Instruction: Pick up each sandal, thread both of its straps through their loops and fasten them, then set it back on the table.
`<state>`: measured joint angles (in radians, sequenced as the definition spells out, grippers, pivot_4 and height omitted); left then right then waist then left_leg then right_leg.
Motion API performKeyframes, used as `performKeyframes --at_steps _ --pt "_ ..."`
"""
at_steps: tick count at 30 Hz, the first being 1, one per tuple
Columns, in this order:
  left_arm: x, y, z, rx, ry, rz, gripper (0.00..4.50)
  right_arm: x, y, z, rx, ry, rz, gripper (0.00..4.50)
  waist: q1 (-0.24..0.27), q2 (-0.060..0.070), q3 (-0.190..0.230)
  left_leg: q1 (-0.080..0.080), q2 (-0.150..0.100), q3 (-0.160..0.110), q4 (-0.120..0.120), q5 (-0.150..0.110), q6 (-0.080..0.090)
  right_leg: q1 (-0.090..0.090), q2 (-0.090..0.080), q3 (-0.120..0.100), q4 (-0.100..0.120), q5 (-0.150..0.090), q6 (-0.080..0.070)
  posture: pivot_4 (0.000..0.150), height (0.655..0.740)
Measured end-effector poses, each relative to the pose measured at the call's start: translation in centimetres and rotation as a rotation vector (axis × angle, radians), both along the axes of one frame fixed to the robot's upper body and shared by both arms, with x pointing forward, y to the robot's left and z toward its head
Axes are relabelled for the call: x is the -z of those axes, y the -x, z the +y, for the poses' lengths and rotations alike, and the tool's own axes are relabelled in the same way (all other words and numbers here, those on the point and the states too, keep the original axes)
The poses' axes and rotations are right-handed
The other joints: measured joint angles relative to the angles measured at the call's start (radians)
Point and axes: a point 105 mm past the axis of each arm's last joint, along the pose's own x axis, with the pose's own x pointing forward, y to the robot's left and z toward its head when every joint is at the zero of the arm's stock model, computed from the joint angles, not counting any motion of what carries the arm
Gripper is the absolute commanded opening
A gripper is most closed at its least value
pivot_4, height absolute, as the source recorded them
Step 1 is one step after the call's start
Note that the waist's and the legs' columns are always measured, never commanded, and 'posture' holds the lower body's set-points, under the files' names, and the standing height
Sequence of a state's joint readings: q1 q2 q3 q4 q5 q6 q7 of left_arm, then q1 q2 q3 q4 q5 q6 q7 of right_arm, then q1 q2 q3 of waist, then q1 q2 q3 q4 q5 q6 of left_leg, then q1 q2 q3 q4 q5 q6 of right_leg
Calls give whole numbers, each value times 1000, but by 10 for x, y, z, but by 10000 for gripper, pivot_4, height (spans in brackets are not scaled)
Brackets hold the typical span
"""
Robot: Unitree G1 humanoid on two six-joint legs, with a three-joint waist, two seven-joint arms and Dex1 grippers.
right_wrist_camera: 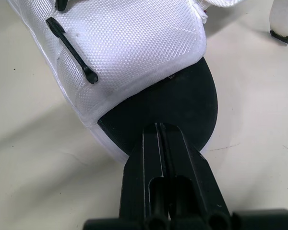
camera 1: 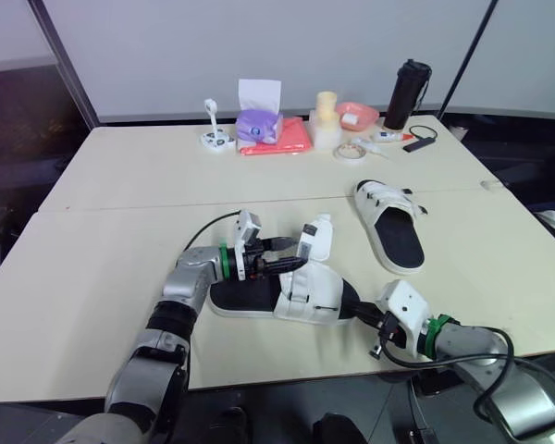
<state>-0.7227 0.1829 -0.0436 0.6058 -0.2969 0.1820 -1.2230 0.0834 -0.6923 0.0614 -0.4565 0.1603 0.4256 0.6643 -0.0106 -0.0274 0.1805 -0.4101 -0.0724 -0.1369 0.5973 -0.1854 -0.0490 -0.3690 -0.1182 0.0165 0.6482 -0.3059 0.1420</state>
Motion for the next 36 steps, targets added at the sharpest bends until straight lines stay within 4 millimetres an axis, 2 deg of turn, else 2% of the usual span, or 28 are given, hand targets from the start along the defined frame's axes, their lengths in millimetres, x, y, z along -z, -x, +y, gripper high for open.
performKeyframes --at_steps 9,14,21,30,31,32,36 --pt "-33 -1 -8 138 -12 -42 34917 -1 -2 1 -14 1 -7 0 -3 0 0 0 0 0 0 0 0 0 0 0 0 0 0 1500 7400" --pt "-23 -1 -5 156 -62 8 34917 0 -2 0 -12 5 -6 0 -2 0 0 0 0 0 0 0 0 0 0 0 0 0 0 1500 7400" --pt "-23 -20 -1 13 -57 43 34917 1 -1 0 -10 9 -7 0 -1 0 0 0 0 0 0 0 0 0 0 0 0 0 0 1500 7400" --pt "-13 -17 -5 36 -123 96 34917 1 -2 0 -10 11 -8 0 -1 0 0 0 0 0 0 0 0 0 0 0 0 0 0 1500 7400" --pt "-12 -16 -6 44 -133 96 29757 1 -2 -1 -10 12 -8 0 -1 0 0 0 0 0 0 0 0 0 0 0 0 0 0 1500 7400" --pt "-11 -15 -7 52 -140 95 26722 1 -2 -1 -10 13 -9 0 -1 0 0 0 0 0 0 0 0 0 0 0 0 0 0 1500 7400" --pt "-14 -12 -11 79 -151 83 7149 1 -2 -1 -9 15 -10 0 -1 0 0 0 0 0 0 0 0 0 0 0 0 0 0 1500 7400"
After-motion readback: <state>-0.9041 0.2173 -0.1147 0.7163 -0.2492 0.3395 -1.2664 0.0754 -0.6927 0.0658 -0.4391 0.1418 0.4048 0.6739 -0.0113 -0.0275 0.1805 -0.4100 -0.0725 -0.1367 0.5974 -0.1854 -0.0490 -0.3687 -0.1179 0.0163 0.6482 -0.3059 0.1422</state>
